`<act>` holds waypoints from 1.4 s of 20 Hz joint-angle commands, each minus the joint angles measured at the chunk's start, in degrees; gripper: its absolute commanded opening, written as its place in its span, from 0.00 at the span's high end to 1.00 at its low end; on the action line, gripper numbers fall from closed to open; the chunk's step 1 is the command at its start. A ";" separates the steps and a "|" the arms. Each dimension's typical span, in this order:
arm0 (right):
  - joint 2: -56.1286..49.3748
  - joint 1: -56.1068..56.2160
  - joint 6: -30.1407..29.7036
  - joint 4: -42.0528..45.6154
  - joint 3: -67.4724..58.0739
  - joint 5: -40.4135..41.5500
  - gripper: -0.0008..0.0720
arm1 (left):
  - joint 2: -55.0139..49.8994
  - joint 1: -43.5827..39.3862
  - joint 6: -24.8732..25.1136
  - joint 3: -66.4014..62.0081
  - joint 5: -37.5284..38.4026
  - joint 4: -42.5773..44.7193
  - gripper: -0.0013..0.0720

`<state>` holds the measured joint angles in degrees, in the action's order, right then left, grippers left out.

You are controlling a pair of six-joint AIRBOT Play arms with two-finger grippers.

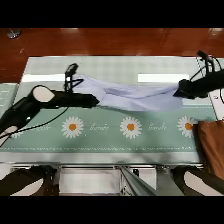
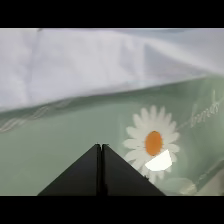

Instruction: Fold the shirts.

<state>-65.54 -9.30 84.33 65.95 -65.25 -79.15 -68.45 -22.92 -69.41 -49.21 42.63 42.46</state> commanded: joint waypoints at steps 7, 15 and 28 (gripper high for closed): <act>32.09 0.09 7.96 0.46 12.70 -8.39 0.96 | -32.74 -19.89 -10.12 -30.08 -3.58 -0.07 0.95; 33.55 0.11 8.81 -3.69 12.70 -4.50 0.96 | -42.66 -33.05 -14.91 -40.39 3.74 -0.07 0.95; 18.51 5.99 1.99 -19.10 8.68 4.02 0.96 | -13.92 17.84 -8.66 -33.55 22.80 5.75 0.95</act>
<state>-41.56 -6.87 88.16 50.48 -54.28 -79.35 -92.49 -16.51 -80.31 -88.58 64.23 47.11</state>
